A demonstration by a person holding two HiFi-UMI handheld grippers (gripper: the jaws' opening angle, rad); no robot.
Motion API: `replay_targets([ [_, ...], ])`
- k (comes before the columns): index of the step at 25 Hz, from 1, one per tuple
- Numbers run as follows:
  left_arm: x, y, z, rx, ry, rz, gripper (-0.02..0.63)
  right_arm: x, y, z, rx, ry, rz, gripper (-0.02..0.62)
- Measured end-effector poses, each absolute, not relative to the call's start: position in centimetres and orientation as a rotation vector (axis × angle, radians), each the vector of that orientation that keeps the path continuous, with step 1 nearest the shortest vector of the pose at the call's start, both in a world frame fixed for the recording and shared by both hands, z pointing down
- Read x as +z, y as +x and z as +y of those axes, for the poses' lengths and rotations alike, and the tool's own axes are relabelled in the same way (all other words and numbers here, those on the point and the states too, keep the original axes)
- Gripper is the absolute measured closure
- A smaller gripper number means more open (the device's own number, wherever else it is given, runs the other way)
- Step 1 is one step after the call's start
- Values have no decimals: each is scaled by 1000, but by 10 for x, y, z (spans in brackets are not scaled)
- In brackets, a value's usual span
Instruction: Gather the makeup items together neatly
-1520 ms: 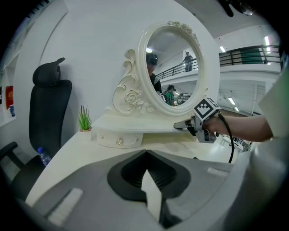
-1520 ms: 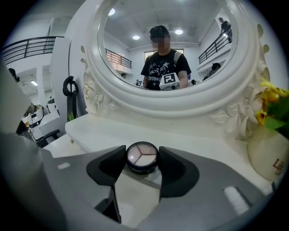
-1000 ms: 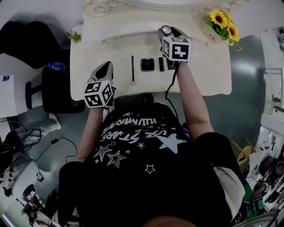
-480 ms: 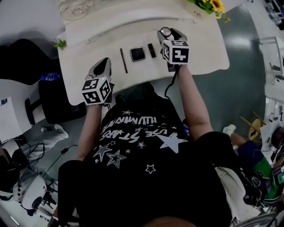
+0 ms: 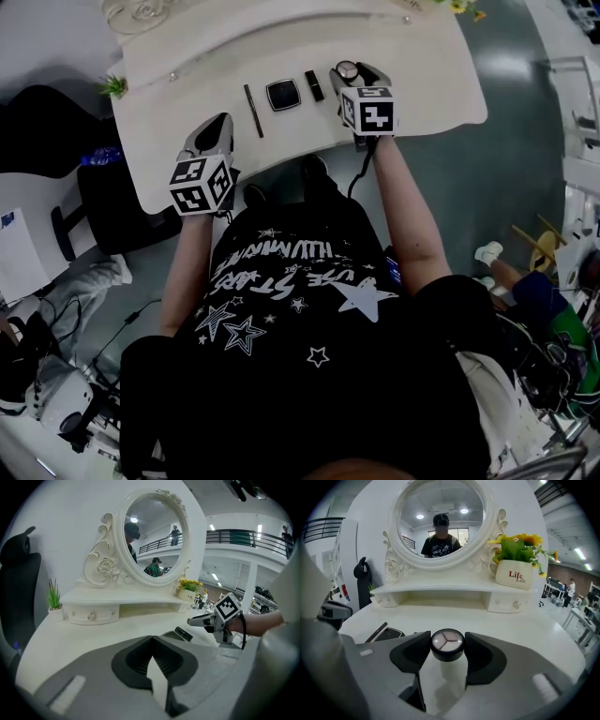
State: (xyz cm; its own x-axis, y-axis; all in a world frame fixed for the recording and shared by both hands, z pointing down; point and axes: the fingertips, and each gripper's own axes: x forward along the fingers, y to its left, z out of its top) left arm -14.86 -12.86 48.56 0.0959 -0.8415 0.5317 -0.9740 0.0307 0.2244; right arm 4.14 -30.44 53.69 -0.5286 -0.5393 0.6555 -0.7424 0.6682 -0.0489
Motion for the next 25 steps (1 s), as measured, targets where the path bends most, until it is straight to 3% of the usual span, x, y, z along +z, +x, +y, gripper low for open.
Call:
replay_targets([
  [25, 495, -127, -92, 263, 1644, -1928, 606, 568, 24, -273, 361, 688, -2231, 333],
])
